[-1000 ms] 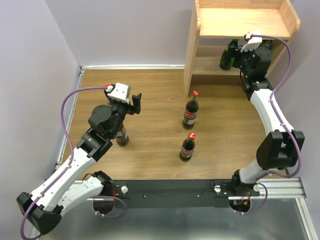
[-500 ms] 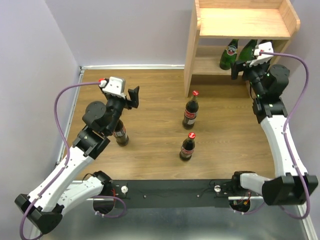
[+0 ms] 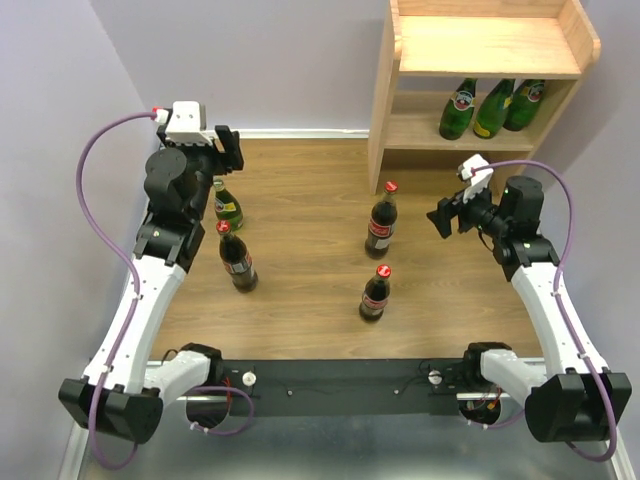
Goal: Place and organize the beverage onto the shelf
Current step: Pick up the drink from the center of the board.
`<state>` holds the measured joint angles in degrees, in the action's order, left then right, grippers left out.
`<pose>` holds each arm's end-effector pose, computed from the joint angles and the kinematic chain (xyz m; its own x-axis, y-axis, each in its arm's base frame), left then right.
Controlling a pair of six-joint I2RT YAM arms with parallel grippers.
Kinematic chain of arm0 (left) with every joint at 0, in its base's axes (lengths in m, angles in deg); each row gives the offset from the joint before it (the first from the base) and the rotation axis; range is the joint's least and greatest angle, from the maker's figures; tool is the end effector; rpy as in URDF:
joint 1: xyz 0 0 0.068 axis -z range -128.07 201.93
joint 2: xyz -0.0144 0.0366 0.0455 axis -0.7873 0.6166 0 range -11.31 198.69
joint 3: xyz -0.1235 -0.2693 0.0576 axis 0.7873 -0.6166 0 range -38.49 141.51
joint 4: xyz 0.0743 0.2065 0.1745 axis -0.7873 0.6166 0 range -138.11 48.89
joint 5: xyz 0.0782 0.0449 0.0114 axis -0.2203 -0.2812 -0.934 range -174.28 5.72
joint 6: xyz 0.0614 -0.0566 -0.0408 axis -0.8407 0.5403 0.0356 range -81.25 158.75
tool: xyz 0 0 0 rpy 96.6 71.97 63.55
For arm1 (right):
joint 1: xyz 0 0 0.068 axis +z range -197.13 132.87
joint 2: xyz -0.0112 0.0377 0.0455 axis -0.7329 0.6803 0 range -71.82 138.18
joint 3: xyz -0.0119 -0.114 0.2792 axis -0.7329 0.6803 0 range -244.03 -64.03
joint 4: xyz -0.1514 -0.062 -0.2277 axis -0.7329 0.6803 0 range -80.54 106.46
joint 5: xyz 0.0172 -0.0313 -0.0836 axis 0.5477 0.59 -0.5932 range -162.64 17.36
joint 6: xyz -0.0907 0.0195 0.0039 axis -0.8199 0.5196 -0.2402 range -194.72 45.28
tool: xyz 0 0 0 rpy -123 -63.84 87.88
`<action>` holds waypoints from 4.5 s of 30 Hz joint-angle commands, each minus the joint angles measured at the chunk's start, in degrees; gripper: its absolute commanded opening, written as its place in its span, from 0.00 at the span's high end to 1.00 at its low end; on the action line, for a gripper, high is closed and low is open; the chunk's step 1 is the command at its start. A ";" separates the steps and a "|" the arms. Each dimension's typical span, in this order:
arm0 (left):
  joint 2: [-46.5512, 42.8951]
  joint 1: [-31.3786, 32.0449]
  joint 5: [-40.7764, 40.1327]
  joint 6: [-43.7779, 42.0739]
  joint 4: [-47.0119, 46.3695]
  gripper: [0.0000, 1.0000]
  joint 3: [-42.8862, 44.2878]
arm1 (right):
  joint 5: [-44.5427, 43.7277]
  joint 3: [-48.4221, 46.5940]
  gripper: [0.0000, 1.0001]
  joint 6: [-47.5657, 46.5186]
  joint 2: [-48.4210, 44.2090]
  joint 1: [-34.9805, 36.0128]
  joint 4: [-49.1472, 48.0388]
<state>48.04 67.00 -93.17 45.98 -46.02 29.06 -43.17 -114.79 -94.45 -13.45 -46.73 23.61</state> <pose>0.2734 -0.0602 0.4802 0.0884 -0.1524 -0.9844 0.1206 0.9826 -0.1413 0.2727 0.0429 0.3337 -0.1926 -0.2953 -0.9358 -0.5609 0.8157 -0.1420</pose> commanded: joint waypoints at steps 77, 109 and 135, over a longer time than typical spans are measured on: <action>30.12 -11.47 0.27 2.71 25.07 0.90 9.00 | 9.20 2.25 0.11 1.53 1.84 -4.27 2.11; 33.55 1.71 -1.05 1.04 29.29 1.00 33.16 | 10.16 2.25 0.11 1.36 0.60 -4.80 2.20; 31.79 13.58 5.90 2.27 33.51 1.00 41.52 | 23.86 -20.24 0.08 -0.41 7.36 -4.80 14.23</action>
<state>84.17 79.44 -88.62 48.03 -8.54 67.29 -28.13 -127.93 -95.67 -9.58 -51.01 32.16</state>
